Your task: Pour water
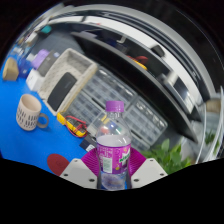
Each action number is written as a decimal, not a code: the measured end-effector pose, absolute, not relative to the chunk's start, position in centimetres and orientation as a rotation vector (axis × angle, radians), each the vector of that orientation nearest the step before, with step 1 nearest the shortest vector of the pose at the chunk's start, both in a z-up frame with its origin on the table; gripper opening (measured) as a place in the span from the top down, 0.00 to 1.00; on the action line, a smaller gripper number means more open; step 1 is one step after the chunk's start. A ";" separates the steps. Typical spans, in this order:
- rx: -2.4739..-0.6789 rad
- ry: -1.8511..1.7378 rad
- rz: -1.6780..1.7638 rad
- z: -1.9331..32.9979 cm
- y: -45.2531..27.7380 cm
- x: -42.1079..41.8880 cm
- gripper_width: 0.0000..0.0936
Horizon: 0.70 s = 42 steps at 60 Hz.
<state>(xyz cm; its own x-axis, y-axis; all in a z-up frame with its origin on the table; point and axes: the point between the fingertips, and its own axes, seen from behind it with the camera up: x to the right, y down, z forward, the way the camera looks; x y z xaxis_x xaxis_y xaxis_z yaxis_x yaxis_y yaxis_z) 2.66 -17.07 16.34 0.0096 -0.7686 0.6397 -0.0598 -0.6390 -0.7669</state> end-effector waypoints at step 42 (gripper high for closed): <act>-2.319 -0.752 -2.302 14.7 0.7 7.8 0.63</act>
